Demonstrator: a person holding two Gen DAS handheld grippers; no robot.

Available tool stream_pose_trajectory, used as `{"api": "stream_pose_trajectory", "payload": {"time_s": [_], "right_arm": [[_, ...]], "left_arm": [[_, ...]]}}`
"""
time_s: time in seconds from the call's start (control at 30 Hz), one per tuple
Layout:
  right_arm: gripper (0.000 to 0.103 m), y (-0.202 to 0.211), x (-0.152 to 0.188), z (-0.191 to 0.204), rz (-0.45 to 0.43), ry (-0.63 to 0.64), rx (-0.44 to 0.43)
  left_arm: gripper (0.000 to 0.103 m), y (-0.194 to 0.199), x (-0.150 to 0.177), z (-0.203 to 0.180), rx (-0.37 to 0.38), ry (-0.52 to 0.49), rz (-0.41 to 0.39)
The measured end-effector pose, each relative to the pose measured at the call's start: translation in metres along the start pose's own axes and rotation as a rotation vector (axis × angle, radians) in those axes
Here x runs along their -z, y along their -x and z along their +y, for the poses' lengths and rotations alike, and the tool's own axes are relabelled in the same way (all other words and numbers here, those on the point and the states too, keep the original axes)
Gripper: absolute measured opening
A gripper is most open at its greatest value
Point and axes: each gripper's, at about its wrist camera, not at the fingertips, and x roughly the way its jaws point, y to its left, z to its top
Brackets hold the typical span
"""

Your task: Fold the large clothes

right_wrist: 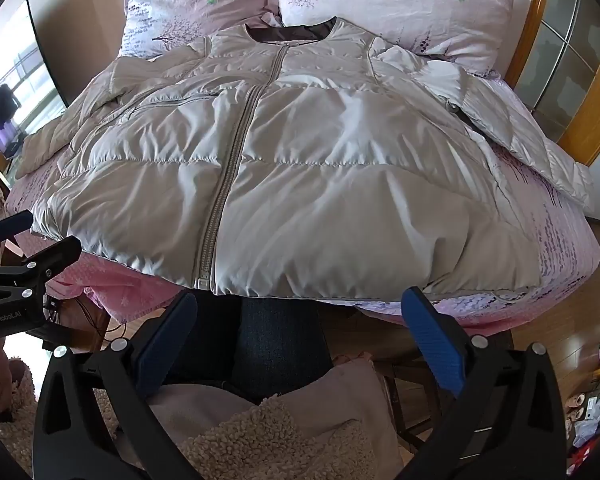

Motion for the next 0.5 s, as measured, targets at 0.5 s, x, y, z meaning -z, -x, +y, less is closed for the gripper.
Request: {"api": "stream_pose_trajectory", "payload": {"time_s": [0.5], "right_arm": [[0.102,-0.0001,0.0008,-0.0007,0.002,-0.002,-0.002]], "left_arm": [[0.101,-0.0003,0.0000,0.0000,-0.001,0.000,0.004]]}}
